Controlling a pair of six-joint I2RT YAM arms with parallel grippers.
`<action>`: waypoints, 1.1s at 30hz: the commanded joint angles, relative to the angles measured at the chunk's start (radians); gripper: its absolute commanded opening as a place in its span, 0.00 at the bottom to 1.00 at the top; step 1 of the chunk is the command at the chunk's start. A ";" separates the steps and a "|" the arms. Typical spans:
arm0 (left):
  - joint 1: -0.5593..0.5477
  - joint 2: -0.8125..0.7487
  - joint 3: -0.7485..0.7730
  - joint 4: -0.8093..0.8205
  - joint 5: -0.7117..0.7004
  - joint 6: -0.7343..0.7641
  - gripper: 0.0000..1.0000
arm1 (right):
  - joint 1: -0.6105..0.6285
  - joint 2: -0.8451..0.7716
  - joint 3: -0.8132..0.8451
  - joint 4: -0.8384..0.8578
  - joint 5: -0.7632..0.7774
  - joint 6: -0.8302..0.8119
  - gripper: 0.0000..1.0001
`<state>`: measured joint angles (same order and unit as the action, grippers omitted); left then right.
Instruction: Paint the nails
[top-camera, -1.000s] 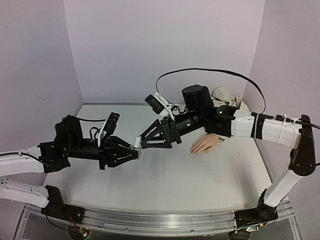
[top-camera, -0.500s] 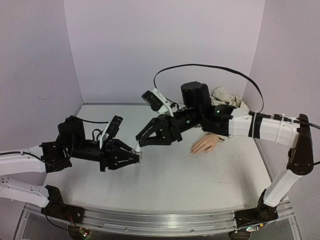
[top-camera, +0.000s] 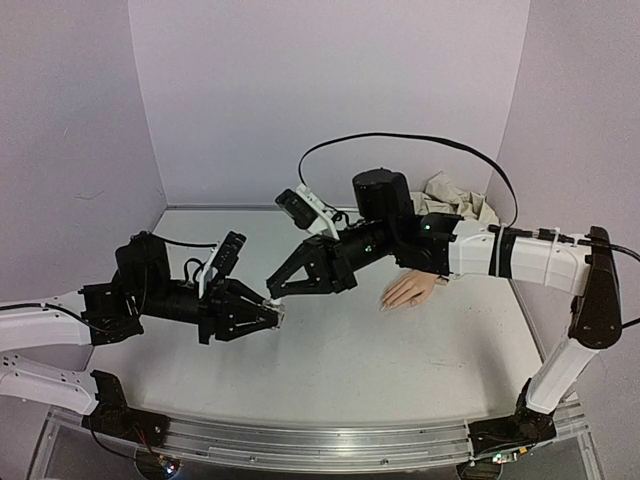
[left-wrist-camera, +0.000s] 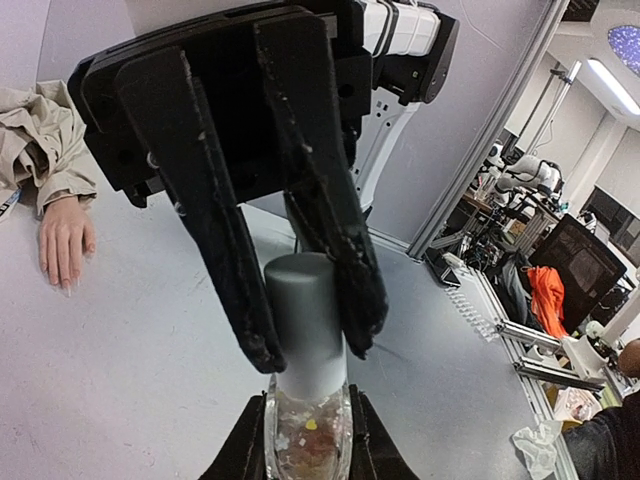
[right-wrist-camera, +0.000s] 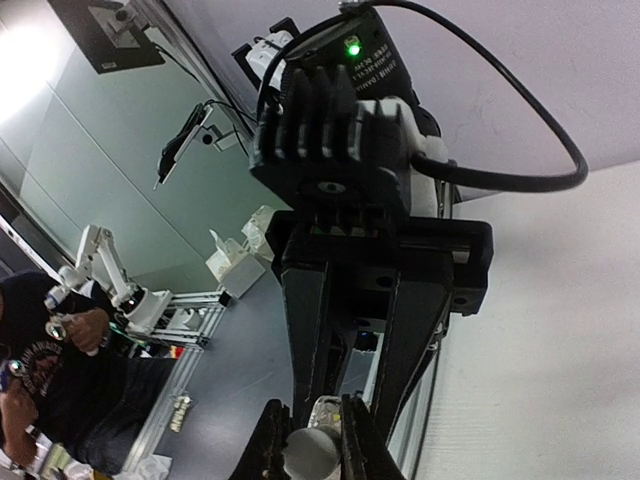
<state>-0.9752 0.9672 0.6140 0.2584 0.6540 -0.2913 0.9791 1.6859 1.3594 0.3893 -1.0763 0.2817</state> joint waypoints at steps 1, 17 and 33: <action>0.006 -0.037 0.042 0.035 -0.038 0.019 0.00 | 0.012 -0.011 0.036 0.046 -0.028 -0.002 0.03; 0.009 0.040 0.134 0.232 -0.674 0.443 0.00 | 0.116 0.035 0.028 -0.008 0.700 0.173 0.00; -0.035 0.264 0.092 0.494 -0.853 0.450 0.00 | 0.300 0.119 0.242 -0.208 1.469 0.343 0.00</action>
<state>-0.9749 1.2716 0.7090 0.4839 -0.2272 0.2295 1.1885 1.8233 1.6001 0.2043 0.5137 0.6724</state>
